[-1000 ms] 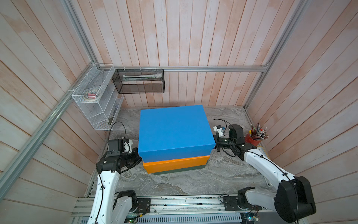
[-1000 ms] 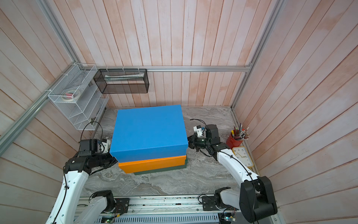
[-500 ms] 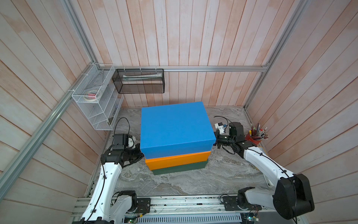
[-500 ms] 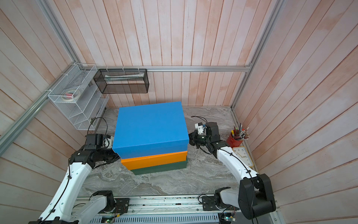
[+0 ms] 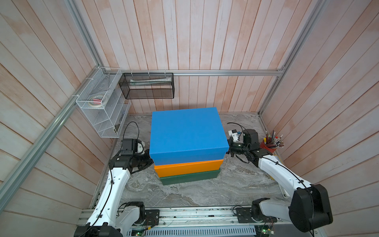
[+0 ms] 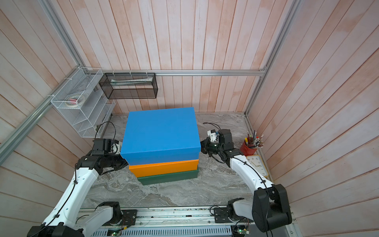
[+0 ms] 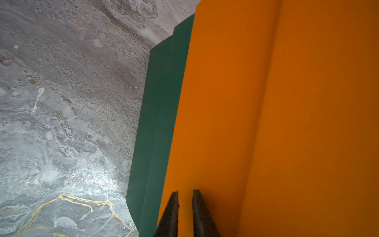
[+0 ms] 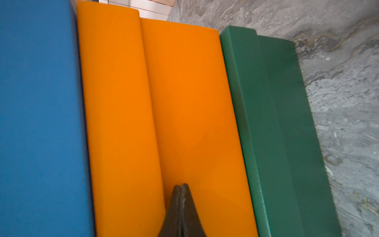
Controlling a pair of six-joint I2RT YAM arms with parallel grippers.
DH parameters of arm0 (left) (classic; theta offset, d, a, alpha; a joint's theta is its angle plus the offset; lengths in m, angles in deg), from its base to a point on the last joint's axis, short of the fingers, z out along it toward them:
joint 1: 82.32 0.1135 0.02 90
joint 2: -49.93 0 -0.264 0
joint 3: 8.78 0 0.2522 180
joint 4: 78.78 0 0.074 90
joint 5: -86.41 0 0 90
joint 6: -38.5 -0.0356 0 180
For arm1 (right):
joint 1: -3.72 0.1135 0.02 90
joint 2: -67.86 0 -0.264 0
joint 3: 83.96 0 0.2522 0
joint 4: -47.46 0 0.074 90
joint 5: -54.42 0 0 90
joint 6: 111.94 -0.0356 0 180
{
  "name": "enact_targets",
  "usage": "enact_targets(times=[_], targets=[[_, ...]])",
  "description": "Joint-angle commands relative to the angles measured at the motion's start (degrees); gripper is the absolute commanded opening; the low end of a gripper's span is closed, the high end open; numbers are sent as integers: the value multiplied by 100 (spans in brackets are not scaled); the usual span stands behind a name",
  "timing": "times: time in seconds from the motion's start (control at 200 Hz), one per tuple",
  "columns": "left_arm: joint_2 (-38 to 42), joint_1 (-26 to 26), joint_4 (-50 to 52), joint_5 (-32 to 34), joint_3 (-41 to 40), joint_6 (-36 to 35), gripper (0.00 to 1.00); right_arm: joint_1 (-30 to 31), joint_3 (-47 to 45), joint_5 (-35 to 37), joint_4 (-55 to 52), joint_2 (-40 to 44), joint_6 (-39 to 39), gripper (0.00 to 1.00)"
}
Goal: Stack the shoeboxes
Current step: Adjust the shoeboxes in the shoebox.
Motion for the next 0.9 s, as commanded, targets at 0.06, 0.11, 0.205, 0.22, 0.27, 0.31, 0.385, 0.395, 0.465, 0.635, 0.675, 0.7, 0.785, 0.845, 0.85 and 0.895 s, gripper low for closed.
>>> enact_targets(times=[0.06,0.11,0.205,0.22,0.27,0.31,0.385,0.395,0.465,0.635,0.675,0.7,0.785,0.845,0.85,0.895], targets=[[9,-155,-67,-339,169,-100,18,-5,109,-518,2,29,176,1],[28,-155,-40,-317,158,-100,18,-34,108,-518,-15,29,199,2],[67,-142,153,15,216,-167,21,-61,108,-553,43,3,185,5],[69,-137,185,80,235,-187,23,-60,109,-556,45,-4,185,6],[62,-93,276,294,327,-267,28,-57,131,-550,34,-15,213,8],[46,0,317,369,395,-330,32,-66,163,-542,-46,-32,279,11],[-16,247,368,364,530,-482,49,-111,276,-470,-322,-50,509,19],[-30,290,380,364,551,-503,50,-124,289,-456,-360,-50,538,20],[-90,511,440,367,713,-664,57,-228,373,-419,-550,-41,768,30],[-257,764,477,631,1144,-913,78,-671,857,-87,-1424,-85,1686,73],[-292,813,401,654,1196,-934,80,-821,934,-27,-1518,-85,1840,79],[-302,835,332,632,1219,-942,81,-912,975,7,-1558,-85,1903,80],[-340,863,138,399,1204,-911,82,-1110,1092,-56,-1545,-158,2003,84],[-370,863,126,196,1155,-884,82,-1132,1153,-97,-1572,-229,2047,84],[-369,859,126,192,1146,-883,82,-1129,1154,-93,-1572,-232,2047,84],[-310,860,118,196,1039,-857,82,-1140,1139,-67,-1556,-244,2061,84]])
